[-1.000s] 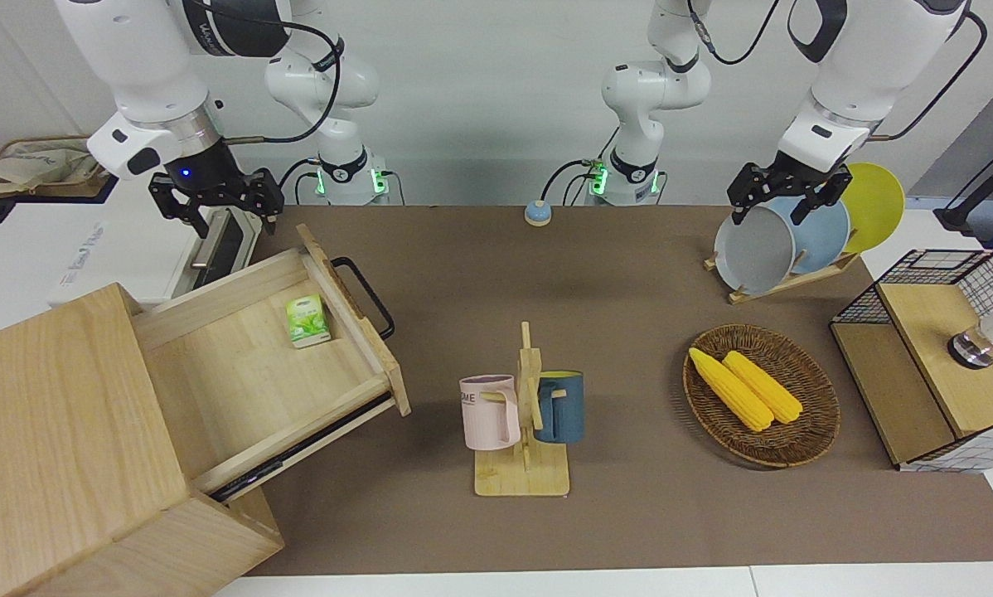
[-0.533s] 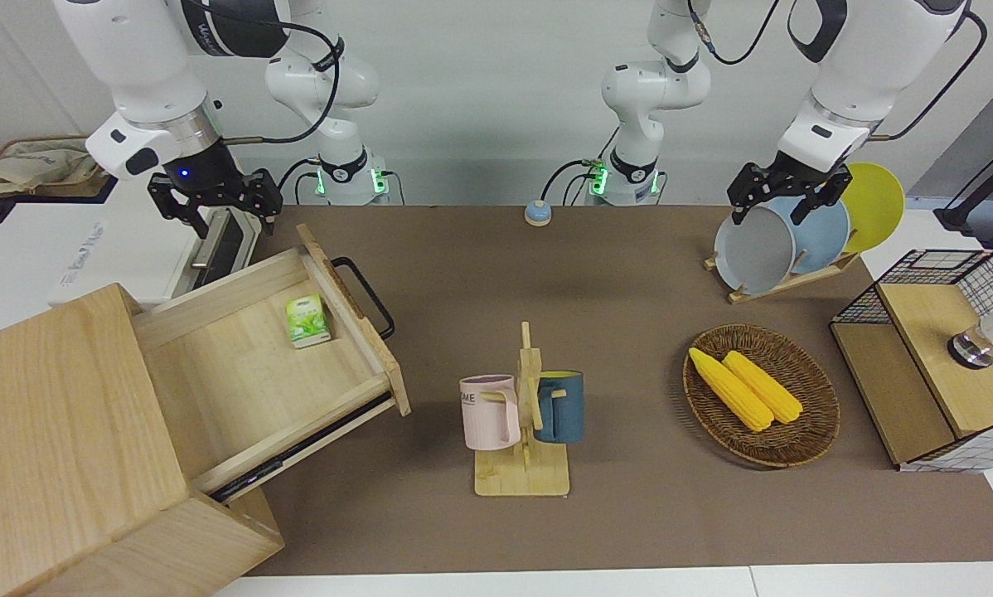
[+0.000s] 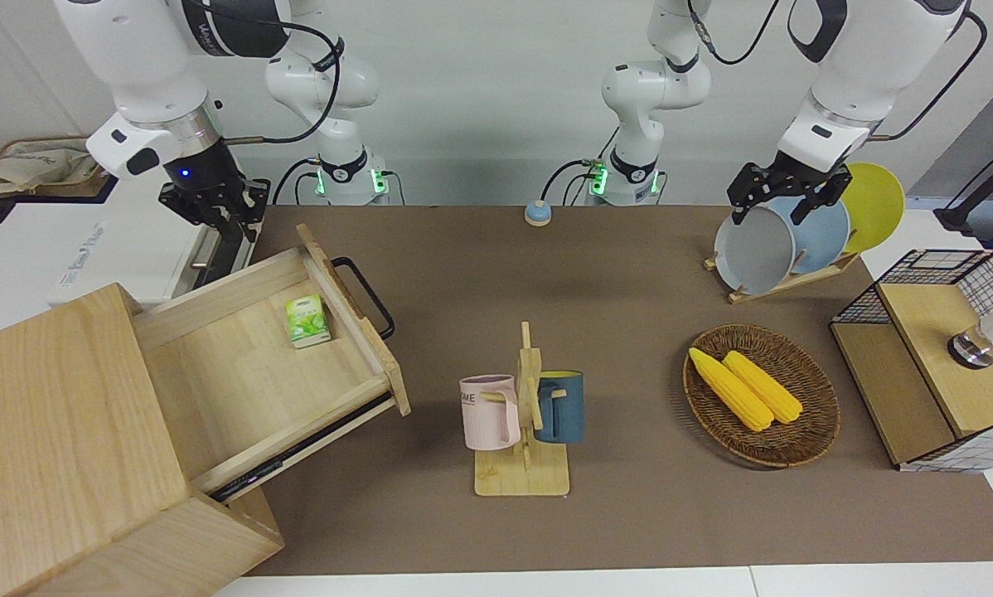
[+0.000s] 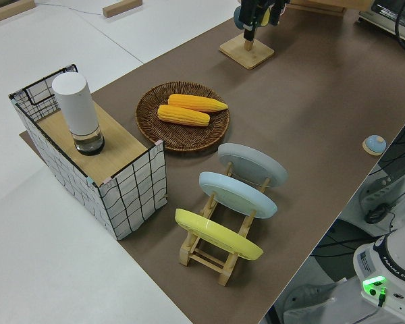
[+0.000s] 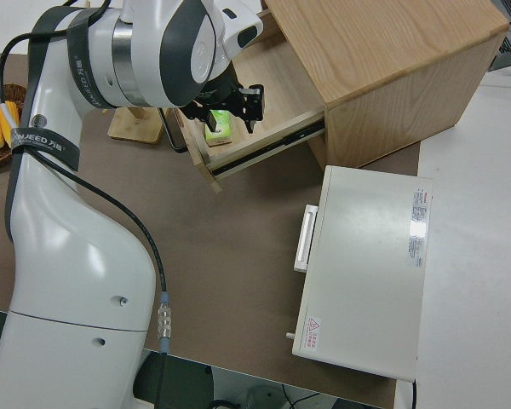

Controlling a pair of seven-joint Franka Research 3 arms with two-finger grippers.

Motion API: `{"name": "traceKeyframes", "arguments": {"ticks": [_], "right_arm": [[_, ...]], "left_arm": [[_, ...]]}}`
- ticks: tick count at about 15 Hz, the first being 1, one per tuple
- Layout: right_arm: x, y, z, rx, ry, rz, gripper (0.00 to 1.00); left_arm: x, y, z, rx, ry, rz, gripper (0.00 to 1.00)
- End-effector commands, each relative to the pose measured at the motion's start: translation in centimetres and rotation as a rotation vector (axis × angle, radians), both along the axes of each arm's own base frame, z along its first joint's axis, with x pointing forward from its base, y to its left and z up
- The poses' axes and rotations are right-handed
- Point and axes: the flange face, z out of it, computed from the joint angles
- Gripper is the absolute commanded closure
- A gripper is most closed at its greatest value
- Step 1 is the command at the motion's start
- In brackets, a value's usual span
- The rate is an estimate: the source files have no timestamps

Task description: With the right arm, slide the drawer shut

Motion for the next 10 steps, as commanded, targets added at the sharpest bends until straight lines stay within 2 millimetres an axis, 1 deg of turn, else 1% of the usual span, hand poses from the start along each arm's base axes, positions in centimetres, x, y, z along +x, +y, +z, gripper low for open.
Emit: {"name": "traceKeyframes", "arguments": {"ticks": [1,6,10], "right_arm": [[0.1,-0.5,-0.1,-0.01,-0.006,0.021,1.0],[0.1,0.0,0.9,-0.012,-0.023,0.026,1.0],[-0.2,0.9,2.4,-0.012,-0.039,0.034,1.0]], "left_arm": [[0.2,0.1,0.4,0.016,0.005,-0.01,0.01],[0.2,0.1,0.4,0.016,0.005,-0.01,0.01],[0.2,0.1,0.3,0.016,0.008,-0.01,0.01]]}}
